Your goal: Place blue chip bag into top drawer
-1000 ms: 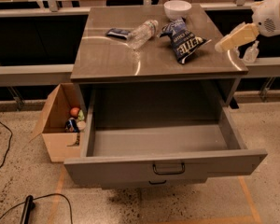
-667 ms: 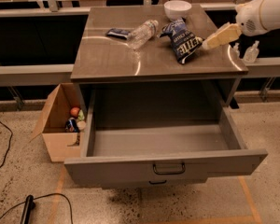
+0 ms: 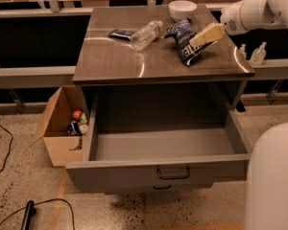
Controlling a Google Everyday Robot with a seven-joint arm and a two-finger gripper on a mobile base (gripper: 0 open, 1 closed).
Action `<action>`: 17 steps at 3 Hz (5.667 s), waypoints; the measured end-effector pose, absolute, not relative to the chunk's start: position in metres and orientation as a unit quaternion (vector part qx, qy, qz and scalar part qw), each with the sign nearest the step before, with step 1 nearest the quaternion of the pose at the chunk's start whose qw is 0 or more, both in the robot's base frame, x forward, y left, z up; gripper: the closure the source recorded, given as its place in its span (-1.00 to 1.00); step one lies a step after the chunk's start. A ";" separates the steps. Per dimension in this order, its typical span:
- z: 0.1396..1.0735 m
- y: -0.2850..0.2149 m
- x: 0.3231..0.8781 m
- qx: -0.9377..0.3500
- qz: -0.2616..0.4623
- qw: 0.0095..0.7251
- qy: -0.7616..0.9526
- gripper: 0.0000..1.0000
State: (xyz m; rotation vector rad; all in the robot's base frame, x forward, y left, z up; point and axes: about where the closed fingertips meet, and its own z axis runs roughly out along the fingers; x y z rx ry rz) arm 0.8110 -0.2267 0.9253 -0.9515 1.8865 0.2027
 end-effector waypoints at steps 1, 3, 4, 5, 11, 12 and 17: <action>0.913 -0.198 0.828 -0.388 0.114 0.486 0.774 -1.00; 0.888 -0.164 0.849 -0.390 0.142 0.474 0.776 -0.65; 0.880 -0.163 0.853 -0.391 0.143 0.471 0.778 -0.15; 0.887 -0.175 0.845 -0.391 0.136 0.466 0.782 0.28; 0.944 -0.130 0.671 -0.414 0.225 0.441 0.764 1.00; 0.942 -0.129 0.636 -0.381 0.241 0.420 0.787 1.00; 0.771 -0.115 0.536 -0.333 0.265 0.282 0.860 1.00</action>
Offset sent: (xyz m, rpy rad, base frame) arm 0.0558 0.0751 -0.0331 0.0804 0.0721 0.0757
